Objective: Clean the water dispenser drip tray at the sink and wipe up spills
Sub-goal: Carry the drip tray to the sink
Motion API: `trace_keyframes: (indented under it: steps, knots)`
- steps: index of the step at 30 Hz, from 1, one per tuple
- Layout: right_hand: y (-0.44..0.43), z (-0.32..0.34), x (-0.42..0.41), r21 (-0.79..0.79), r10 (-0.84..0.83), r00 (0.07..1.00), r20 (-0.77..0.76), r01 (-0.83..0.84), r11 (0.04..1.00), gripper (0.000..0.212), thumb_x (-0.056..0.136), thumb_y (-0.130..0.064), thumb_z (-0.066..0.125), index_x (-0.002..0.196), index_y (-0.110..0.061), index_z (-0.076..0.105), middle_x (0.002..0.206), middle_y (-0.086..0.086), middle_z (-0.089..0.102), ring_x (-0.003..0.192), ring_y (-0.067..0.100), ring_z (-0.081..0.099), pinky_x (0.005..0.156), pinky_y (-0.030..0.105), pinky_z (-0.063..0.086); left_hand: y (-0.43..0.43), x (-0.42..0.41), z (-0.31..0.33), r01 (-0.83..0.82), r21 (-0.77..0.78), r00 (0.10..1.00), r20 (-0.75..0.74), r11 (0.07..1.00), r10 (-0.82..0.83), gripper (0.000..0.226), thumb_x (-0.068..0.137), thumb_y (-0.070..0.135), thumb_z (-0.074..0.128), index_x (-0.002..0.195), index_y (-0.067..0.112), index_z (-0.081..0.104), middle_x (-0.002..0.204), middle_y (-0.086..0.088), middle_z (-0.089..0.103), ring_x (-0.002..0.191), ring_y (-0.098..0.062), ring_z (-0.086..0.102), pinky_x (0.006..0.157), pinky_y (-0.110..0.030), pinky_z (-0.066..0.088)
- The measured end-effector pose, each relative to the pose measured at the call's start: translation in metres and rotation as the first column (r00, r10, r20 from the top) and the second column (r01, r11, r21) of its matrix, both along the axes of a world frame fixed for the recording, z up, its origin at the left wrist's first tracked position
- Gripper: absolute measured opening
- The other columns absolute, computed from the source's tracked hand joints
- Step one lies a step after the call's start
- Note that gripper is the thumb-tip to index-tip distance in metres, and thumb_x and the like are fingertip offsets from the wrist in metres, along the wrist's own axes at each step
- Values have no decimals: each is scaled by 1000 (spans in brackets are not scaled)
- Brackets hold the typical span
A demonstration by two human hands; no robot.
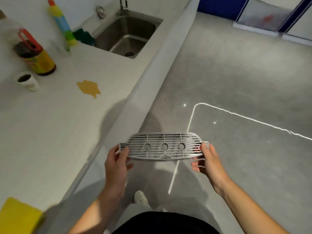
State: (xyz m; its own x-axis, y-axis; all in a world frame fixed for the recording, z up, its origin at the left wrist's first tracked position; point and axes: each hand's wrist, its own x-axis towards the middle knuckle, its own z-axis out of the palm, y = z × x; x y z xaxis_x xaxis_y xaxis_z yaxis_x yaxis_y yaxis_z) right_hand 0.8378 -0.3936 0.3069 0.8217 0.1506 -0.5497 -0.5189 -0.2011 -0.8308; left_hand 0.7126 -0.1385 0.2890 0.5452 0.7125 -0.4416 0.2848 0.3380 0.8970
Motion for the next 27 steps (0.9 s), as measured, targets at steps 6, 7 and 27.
trace_keyframes:
  steps: [6,7,27]
  knots:
    - [13,-1,79,1,-46,999,8,46,999,31,107,-48,43,107,-24,62,84,3,70,68,16,63,65,32,59,19,86,-5,57,2,998,-9,998,-57,21,105,27,58,125,24,65,108,-1,78,95,-20,75,71,-33,59]
    - [15,-3,94,2,-37,999,15,37,999,32,108,-48,42,109,-22,62,86,3,71,69,16,64,67,34,60,22,101,-6,58,3,998,-3,998,-58,22,105,26,58,126,22,65,109,-4,78,94,-21,73,71,-34,58]
    - [76,-14,428,-27,155,987,29,-155,988,32,108,-49,41,111,-25,62,101,18,73,78,29,73,74,45,66,73,402,-15,-118,-12,992,46,993,118,18,103,24,60,119,18,68,100,1,76,89,-18,71,69,-36,56]
